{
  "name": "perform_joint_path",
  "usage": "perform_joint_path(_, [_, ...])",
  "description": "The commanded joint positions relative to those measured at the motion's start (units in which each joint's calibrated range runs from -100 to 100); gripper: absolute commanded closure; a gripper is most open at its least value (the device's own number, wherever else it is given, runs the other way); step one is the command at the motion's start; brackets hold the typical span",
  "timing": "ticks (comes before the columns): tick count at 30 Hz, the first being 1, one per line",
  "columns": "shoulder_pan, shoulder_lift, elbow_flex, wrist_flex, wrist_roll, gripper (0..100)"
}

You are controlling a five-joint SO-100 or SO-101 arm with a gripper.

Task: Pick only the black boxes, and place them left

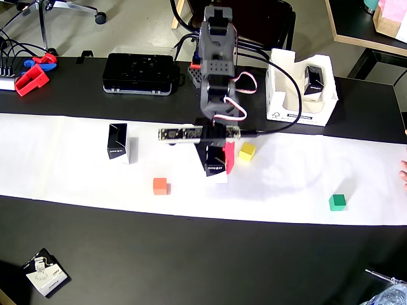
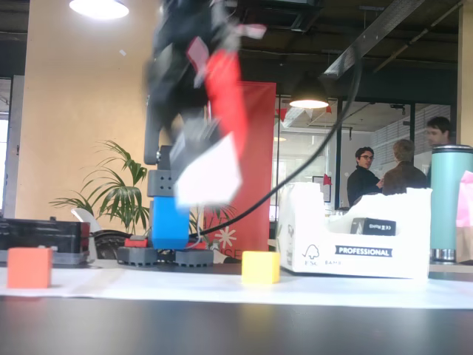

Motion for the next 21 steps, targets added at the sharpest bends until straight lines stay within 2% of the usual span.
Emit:
perform_joint_path(1, [-8.8,-20.9,-2.2,3.9,-7.5,91])
perform_joint_path(6, [-24.2,-31.9,-1.4,8.0,-14.3,91])
perform_joint_path(11, [-40.0,-38.5,-1.4,15.4,-18.4,91])
perform_joint_path(17, [-59.5,-39.9,-1.4,24.7,-22.0,91])
perform_joint_path(21, [-68.3,-39.5,1.2,27.8,-25.2,91])
